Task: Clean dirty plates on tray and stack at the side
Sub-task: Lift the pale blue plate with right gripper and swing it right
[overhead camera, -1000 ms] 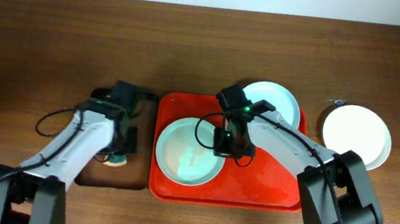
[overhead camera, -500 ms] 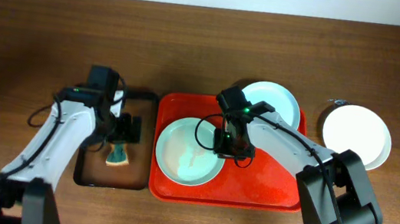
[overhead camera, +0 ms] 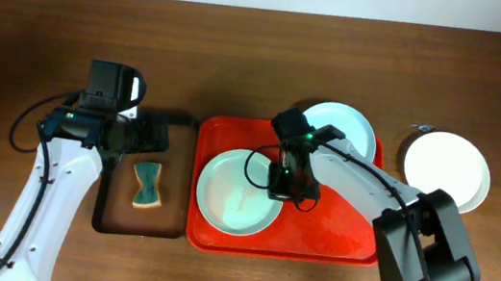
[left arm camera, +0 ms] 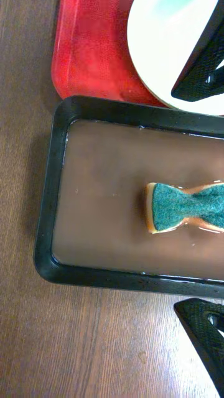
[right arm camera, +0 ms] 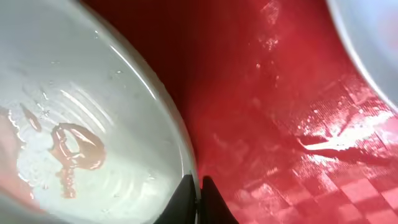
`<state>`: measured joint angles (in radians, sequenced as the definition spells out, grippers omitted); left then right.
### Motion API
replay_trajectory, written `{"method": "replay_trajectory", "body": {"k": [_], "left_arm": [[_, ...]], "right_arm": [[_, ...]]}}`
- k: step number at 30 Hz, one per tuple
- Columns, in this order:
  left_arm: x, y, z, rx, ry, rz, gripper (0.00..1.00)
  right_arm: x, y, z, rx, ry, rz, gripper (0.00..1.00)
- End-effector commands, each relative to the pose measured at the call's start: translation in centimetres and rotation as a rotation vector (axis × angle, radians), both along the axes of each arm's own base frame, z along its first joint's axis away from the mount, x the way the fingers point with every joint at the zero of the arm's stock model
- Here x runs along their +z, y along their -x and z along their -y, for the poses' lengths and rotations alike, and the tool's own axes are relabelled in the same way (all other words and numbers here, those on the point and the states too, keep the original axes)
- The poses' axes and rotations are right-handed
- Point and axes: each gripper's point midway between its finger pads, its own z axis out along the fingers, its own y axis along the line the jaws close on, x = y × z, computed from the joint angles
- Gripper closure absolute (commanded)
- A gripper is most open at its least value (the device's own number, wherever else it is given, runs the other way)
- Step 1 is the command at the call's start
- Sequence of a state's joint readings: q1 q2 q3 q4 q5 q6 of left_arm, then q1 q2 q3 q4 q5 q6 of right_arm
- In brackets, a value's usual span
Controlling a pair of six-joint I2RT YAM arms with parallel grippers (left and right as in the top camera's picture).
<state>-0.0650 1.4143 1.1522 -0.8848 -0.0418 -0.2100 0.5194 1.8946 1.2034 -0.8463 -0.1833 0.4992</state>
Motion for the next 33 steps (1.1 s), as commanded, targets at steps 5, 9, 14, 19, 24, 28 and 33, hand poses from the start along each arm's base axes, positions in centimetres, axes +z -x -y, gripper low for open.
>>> {"method": "replay_trajectory", "body": {"k": [5, 9, 14, 19, 24, 28, 33], "left_arm": [[0.5, -0.2, -0.3, 0.019, -0.008, 0.015, 0.01], [0.5, -0.2, -0.3, 0.019, -0.007, 0.015, 0.01], [0.5, -0.2, -0.3, 0.019, -0.007, 0.015, 0.01], [0.5, -0.2, -0.3, 0.019, -0.007, 0.015, 0.01], [0.5, -0.2, -0.3, 0.019, -0.007, 0.015, 0.01], [0.5, -0.2, -0.3, 0.019, -0.007, 0.015, 0.01], [0.5, -0.2, -0.3, 0.019, -0.007, 0.015, 0.01]], "right_arm": [[10.5, -0.4, 0.1, -0.018, -0.013, 0.042, 0.96], [12.3, -2.1, -0.9, -0.104, -0.052, 0.091, 0.96], [13.6, -6.0, -5.7, -0.131, -0.159, 0.303, 0.96], [13.1, -7.0, -9.0, -0.111, -0.098, 0.463, 0.96], [12.4, -9.0, -11.9, -0.065, 0.022, 0.702, 0.96], [16.1, -9.0, -15.5, 0.238, 0.145, 0.985, 0.96], [20.4, -8.4, -15.9, 0.358, 0.394, 1.210, 0.96]]}}
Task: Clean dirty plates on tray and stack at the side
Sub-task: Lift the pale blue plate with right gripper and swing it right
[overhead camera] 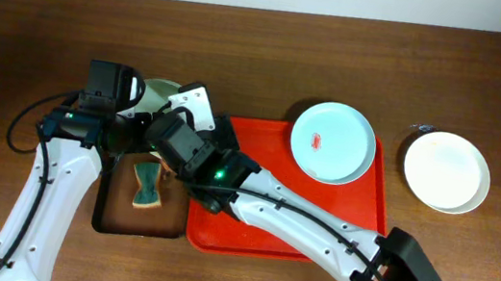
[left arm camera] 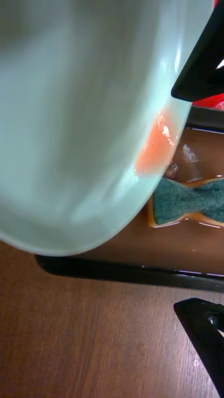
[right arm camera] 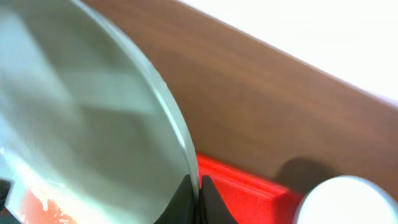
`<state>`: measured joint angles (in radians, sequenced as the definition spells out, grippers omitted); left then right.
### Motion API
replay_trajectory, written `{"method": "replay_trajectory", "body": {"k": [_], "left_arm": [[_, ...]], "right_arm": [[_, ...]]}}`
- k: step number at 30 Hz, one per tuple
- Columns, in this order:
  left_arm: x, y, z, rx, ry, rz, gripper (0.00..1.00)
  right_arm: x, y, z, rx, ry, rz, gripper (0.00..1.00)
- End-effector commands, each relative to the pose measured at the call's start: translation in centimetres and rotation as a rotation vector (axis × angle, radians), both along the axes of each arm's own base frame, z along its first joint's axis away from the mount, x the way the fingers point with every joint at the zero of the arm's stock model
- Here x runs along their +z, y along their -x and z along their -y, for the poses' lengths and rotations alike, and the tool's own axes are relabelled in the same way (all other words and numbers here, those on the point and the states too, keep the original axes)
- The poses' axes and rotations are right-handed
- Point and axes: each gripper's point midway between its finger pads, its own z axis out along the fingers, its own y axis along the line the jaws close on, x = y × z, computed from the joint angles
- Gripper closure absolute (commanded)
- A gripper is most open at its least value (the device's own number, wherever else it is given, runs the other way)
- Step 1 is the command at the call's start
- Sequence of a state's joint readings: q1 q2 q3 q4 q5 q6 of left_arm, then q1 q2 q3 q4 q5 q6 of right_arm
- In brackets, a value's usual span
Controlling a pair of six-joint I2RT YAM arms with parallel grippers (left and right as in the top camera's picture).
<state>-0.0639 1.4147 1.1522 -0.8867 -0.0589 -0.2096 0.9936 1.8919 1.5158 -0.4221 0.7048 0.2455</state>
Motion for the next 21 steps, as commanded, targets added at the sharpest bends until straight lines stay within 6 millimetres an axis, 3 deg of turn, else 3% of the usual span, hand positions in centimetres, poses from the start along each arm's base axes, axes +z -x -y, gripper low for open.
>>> {"method": "replay_trajectory", "body": {"k": [1, 4, 8, 21], "left_arm": [[0.5, -0.2, 0.0, 0.011, 0.008, 0.017, 0.01], [0.5, -0.2, 0.0, 0.011, 0.008, 0.017, 0.01], [0.5, -0.2, 0.0, 0.011, 0.008, 0.017, 0.01], [0.5, -0.2, 0.0, 0.011, 0.008, 0.017, 0.01]], "right_arm": [[3.5, 0.2, -0.1, -0.003, 0.141, 0.157, 0.96], [6.0, 1.2, -1.2, 0.011, 0.216, 0.269, 0.96], [9.3, 2.3, -0.8, -0.076, 0.330, 0.405, 0.96], [9.6, 3.1, -1.3, -0.076, 0.324, 0.419, 0.96]]}}
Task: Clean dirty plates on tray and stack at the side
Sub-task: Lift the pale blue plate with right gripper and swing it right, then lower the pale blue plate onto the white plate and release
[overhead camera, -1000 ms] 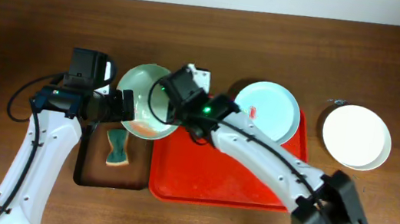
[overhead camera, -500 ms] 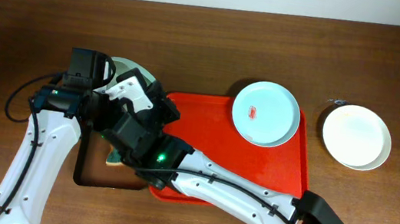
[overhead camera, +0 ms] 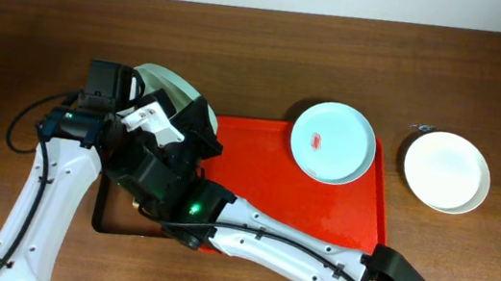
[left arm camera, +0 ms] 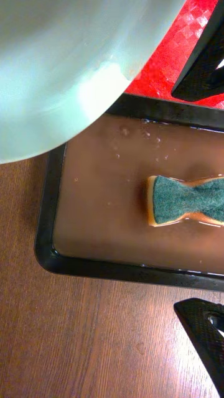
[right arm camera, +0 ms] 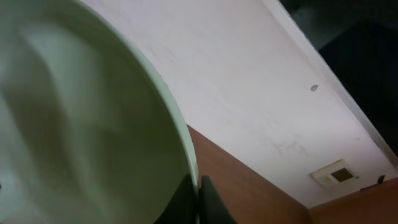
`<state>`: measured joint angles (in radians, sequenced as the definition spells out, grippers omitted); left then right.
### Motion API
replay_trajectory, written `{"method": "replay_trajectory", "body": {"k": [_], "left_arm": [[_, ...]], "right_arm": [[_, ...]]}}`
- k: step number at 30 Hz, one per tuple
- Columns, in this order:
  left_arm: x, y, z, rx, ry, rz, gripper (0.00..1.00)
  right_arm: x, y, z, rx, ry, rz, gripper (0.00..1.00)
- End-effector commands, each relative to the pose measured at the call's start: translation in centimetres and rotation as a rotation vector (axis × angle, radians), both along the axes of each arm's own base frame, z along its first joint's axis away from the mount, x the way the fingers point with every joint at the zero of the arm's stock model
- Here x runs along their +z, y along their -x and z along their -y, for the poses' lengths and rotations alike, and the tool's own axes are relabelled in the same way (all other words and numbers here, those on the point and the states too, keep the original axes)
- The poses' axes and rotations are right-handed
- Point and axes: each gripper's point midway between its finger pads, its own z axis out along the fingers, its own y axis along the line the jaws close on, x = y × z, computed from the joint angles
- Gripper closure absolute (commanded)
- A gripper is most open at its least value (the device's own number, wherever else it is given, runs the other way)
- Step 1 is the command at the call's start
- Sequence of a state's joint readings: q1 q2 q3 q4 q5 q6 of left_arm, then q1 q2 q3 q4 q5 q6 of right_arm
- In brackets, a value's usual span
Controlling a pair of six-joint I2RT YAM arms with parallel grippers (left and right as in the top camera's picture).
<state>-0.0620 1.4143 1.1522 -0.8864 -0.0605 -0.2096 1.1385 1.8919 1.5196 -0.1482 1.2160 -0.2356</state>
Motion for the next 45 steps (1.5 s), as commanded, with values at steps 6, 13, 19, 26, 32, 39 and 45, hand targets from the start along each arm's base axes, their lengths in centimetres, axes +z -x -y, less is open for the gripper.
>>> {"method": "replay_trajectory", "body": {"k": [6, 13, 19, 26, 32, 39, 45], "left_arm": [[0.5, -0.2, 0.1, 0.009, 0.010, 0.016, 0.01], [0.5, -0.2, 0.1, 0.009, 0.010, 0.016, 0.01], [0.5, -0.2, 0.1, 0.009, 0.010, 0.016, 0.01], [0.5, -0.2, 0.1, 0.009, 0.009, 0.016, 0.01], [0.5, -0.2, 0.1, 0.008, 0.010, 0.016, 0.01], [0.5, -0.2, 0.1, 0.008, 0.010, 0.016, 0.01], [0.5, -0.2, 0.1, 0.008, 0.010, 0.016, 0.01]], "right_arm": [[0.9, 1.4, -0.8, 0.004, -0.109, 0.014, 0.96], [-9.3, -2.4, 4.4, -0.116, -0.491, -0.456, 0.96], [-8.4, -3.4, 10.1, -0.226, -0.740, -0.661, 0.96], [-9.7, -4.6, 31.0, -0.679, -1.131, -0.885, 0.96], [-11.5, 2.5, 48.4, -1.071, -1.309, -0.878, 0.96], [-20.3, 10.2, 53.9, -1.371, -1.470, -0.829, 0.96], [-20.9, 9.1, 54.0, -1.283, -1.414, -0.826, 0.24]]}}
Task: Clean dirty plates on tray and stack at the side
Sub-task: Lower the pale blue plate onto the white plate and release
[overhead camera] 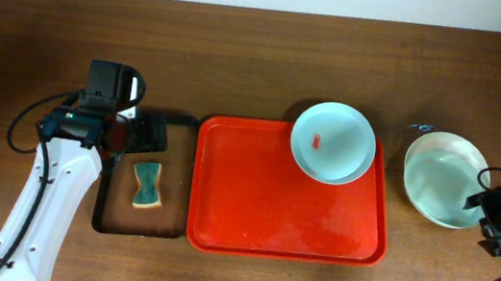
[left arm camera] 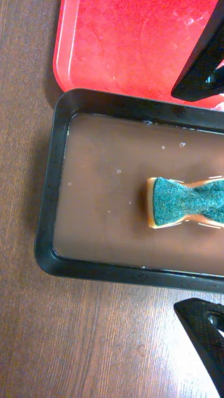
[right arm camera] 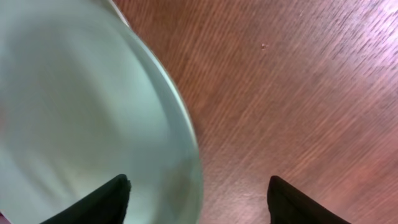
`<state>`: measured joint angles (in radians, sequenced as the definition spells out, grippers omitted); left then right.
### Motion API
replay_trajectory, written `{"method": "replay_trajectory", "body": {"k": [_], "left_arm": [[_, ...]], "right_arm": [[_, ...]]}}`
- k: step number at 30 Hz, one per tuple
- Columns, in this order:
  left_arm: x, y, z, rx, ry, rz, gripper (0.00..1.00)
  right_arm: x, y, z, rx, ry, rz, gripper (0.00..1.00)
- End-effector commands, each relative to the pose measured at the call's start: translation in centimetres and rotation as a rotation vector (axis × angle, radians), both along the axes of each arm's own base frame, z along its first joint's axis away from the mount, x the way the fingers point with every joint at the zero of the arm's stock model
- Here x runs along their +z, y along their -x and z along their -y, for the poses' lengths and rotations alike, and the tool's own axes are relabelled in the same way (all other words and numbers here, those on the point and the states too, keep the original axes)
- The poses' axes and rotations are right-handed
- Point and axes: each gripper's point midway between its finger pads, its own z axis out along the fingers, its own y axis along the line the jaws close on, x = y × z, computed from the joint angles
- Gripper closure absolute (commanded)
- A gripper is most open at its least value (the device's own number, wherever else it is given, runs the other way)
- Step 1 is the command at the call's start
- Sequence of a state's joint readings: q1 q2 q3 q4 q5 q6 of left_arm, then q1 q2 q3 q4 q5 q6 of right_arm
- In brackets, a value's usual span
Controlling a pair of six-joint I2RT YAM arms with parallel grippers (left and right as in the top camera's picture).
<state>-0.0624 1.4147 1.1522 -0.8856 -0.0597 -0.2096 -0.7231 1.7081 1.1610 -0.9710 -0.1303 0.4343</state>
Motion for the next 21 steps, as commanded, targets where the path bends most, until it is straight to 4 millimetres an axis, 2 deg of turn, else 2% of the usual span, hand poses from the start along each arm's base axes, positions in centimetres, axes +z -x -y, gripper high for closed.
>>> {"method": "replay_trajectory", "body": {"k": [1, 8, 9, 10, 14, 16, 18, 19, 21], "left_arm": [[0.5, -0.2, 0.1, 0.010, 0.009, 0.015, 0.01], [0.5, -0.2, 0.1, 0.009, 0.009, 0.015, 0.01], [0.5, -0.2, 0.1, 0.009, 0.009, 0.015, 0.01], [0.5, -0.2, 0.1, 0.009, 0.009, 0.015, 0.01], [0.5, -0.2, 0.1, 0.009, 0.009, 0.015, 0.01], [0.5, -0.2, 0.1, 0.009, 0.009, 0.015, 0.01], [0.5, -0.2, 0.1, 0.009, 0.009, 0.015, 0.01], [0.5, -0.2, 0.1, 0.009, 0.009, 0.015, 0.01], [0.5, -0.2, 0.1, 0.009, 0.009, 0.015, 0.01]], "right_arm": [[0.1, -0.9, -1.0, 0.057, 0.010, 0.011, 0.20], [0.1, -1.6, -1.4, 0.077, 0.002, 0.036, 0.15], [0.1, -1.8, -1.6, 0.078, -0.011, 0.045, 0.21], [0.1, -1.8, -1.7, 0.077, -0.014, 0.047, 0.96], [0.0, -1.9, -1.6, 0.067, -0.014, 0.048, 0.96], [-1.3, -1.8, -1.7, 0.065, -0.006, 0.058, 0.96], [-1.3, -2.4, -1.5, 0.065, 0.003, 0.088, 0.96], [-0.5, -4.6, -2.3, 0.080, -0.055, 0.203, 0.96], [3.5, -8.2, -3.6, 0.123, -0.168, 0.392, 0.94]]}}
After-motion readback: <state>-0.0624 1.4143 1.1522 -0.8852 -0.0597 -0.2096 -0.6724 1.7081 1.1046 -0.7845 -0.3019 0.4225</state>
